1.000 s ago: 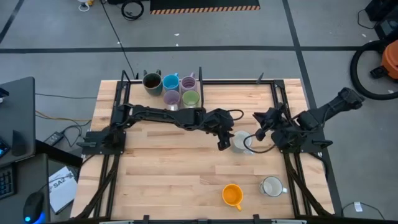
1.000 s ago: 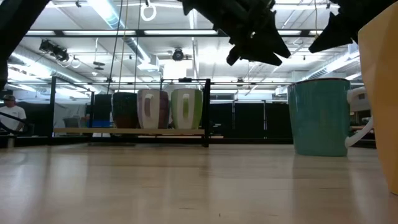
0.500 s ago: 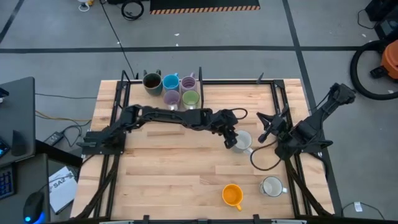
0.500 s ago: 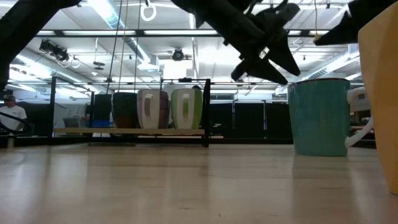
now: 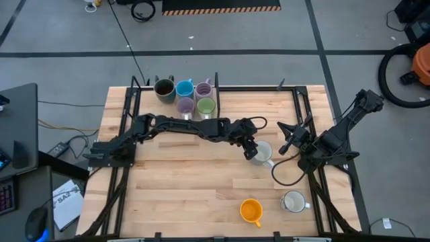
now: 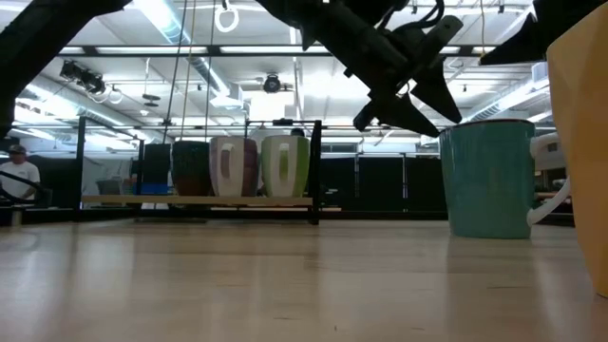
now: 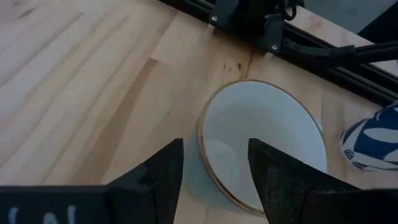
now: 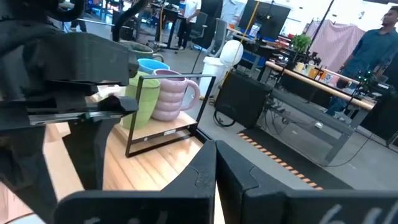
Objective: Place coffee mugs
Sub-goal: Put the light blue mug on the shelf
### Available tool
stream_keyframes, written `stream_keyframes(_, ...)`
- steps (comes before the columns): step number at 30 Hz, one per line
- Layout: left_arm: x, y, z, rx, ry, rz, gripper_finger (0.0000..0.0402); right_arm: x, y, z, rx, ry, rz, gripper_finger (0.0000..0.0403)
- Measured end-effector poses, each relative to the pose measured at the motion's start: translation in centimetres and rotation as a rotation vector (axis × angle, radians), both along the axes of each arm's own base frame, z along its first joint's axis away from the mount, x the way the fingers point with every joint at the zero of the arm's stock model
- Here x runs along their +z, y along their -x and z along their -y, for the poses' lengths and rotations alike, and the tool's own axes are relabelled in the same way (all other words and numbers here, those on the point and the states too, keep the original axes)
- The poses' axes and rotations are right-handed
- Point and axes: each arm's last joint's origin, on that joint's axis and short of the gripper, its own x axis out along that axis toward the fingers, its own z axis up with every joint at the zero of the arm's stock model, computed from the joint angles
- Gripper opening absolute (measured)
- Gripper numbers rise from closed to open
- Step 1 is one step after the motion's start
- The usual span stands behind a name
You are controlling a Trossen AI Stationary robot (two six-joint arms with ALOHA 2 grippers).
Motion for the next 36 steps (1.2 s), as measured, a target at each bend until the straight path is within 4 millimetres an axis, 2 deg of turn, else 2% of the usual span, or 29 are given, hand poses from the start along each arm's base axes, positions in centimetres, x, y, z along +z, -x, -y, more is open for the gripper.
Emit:
stream_keyframes(8,-1.8,-0.4,0.1,0.006,-0.005,-0.037,0.0188,0.0,0.0,0.0,0.007,-0.013,-0.005,0.0011)
stream_keyframes(15,-2.1,-0.5,0.2,-0.025,0.005,-0.039,0.0179,0.0,-0.1,-0.1,0.015,-0.031,-0.005,0.0013)
stream_keyframes(32,-2.3,-0.4,0.0,-0.08,-0.066,-0.063,0.0045,-0.1,-0.2,-0.2,0.029,-0.048,-0.017,0.0013)
stream_keyframes(36,-2.4,-0.3,0.0,-0.108,-0.083,-0.078,0.003,-0.1,-0.2,-0.2,0.029,-0.048,-0.017,0.0012)
